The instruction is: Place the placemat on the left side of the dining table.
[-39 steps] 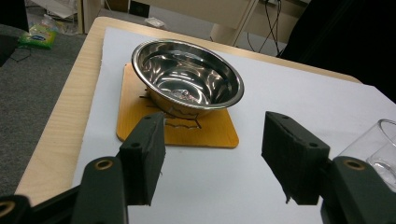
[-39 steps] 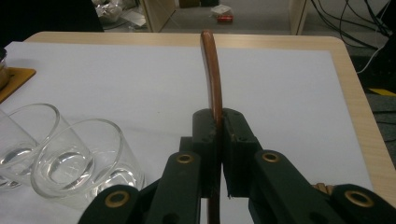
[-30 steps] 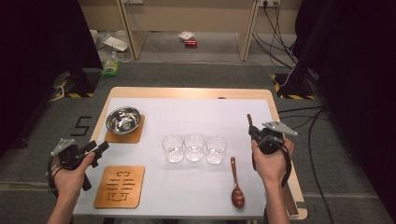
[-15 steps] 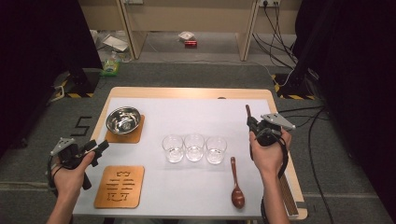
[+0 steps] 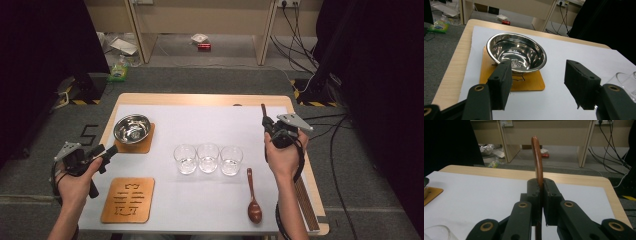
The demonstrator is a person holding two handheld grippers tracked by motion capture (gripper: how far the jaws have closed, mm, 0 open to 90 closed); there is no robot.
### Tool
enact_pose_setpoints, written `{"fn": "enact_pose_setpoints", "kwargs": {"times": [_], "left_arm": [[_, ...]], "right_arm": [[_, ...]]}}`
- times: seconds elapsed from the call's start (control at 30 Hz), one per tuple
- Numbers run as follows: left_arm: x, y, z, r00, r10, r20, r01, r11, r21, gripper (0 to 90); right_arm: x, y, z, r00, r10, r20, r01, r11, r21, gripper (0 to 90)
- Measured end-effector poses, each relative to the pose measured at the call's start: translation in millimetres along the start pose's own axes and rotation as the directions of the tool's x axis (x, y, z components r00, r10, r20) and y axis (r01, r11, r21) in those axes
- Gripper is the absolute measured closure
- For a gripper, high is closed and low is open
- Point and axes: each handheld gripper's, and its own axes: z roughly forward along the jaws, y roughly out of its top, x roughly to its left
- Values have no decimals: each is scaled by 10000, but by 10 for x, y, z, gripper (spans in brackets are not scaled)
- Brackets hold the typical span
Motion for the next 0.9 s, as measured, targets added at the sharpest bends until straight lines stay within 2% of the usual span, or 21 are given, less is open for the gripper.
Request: {"fn": "enact_pose_setpoints", "kwargs": {"times": [0.5,0.9], "left_arm": [[-89,123,17,9995,235,225,-233,9996,-130,383],[-189,259,75,9981,434,438,-426,9989,-187,383]], "right_arm": [[91,130,127,9999,-92,-124,86,9989,-467,850],[143,188,190,9994,-34,-357,15,9986,-528,851]]}}
